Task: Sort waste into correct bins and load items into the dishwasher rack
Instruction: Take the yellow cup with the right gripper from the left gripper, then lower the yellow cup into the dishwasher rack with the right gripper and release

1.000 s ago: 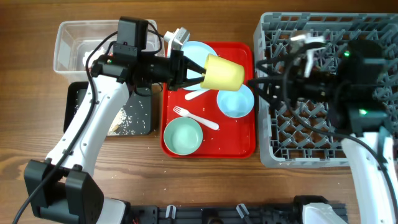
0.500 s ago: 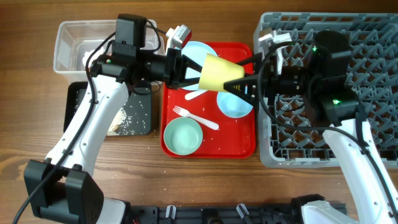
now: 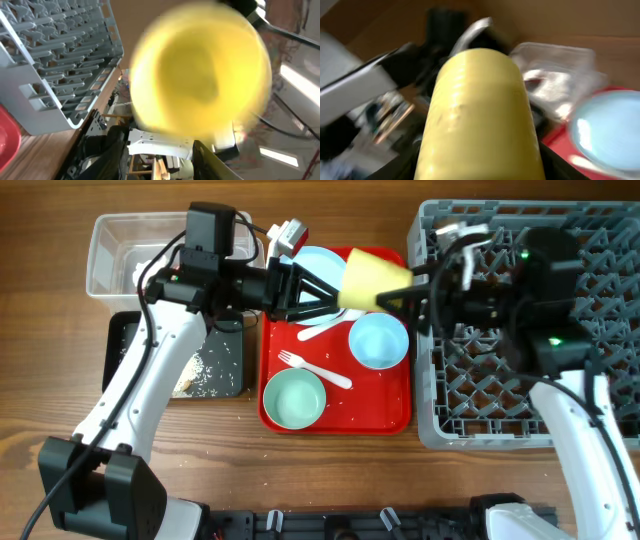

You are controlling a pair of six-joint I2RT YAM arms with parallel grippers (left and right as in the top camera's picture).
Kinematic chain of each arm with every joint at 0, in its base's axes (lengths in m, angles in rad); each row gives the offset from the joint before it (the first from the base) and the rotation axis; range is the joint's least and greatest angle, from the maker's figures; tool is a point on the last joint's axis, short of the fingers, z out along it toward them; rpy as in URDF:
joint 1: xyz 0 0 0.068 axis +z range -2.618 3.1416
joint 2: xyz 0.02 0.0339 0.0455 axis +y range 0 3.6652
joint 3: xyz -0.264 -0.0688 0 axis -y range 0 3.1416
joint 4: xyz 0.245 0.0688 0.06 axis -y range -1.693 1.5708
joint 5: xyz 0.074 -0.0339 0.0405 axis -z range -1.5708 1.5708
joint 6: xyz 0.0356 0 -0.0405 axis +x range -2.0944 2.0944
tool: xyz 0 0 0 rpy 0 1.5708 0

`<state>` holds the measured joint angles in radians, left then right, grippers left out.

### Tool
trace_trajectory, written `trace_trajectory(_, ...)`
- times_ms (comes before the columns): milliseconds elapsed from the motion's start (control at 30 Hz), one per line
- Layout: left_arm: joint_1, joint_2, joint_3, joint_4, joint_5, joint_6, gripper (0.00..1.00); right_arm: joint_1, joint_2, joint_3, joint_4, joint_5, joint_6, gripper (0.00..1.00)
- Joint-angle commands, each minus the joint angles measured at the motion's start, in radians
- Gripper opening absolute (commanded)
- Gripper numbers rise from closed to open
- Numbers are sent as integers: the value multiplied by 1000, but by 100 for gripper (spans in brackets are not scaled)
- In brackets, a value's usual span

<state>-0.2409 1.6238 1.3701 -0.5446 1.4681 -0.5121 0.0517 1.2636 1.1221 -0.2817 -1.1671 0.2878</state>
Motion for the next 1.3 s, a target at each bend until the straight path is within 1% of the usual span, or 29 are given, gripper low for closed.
trace_trajectory(0, -1, -6, 10, 0, -62, 11, 44, -117, -69, 28, -116, 283, 44, 40)
trace_trajectory(100, -1, -6, 10, -1, -177, 12, 46, -143, -70, 116, -317, 523, -2, 40)
trace_trajectory(200, -1, -6, 10, -26, -337, 71, 47, -130, -38, 245, -483, 729, -35, 40)
trace_trajectory(233, -1, -6, 10, -56, -435, 89, 46, -122, -17, 298, -536, 804, -48, 39)
trace_trajectory(333, -6, -6, 10, -157, -752, 90, 46, -103, 57, 408, -642, 967, -60, 39)
trace_trajectory(400, -17, -6, 10, -219, -963, 90, 46, -90, 123, 453, -673, 1016, -64, 39)
trace_trajectory(467, -32, -6, 10, -263, -1106, 90, 46, -78, 212, 494, -702, 1054, -63, 39)
trace_trajectory(500, -38, -6, 10, -276, -1141, 90, 46, -73, 254, 513, -715, 1071, -63, 38)
trace_trajectory(633, -57, -6, 10, -306, -1227, 90, 47, -69, 449, 576, -752, 1089, -63, 39)
trace_trajectory(733, -63, -6, 10, -306, -1234, 90, 47, -68, 560, 591, -748, 1089, -63, 39)
trace_trajectory(833, -63, -6, 10, -308, -1234, 90, 47, -68, 620, 593, -737, 1089, -71, 38)
trace_trajectory(933, -63, -6, 9, -314, -1234, 90, 47, -68, 635, 593, -702, 1089, -75, 38)
trace_trajectory(1000, -63, -6, 8, -314, -1234, 90, 47, -68, 634, 605, -711, 1089, -74, 38)
trace_trajectory(1167, -63, -6, 8, -315, -1234, 90, 47, -63, 587, 718, -863, 1093, -76, 37)
trace_trajectory(1267, -63, -6, 8, -315, -1234, 90, 47, -50, 550, 727, -980, 1097, -74, 38)
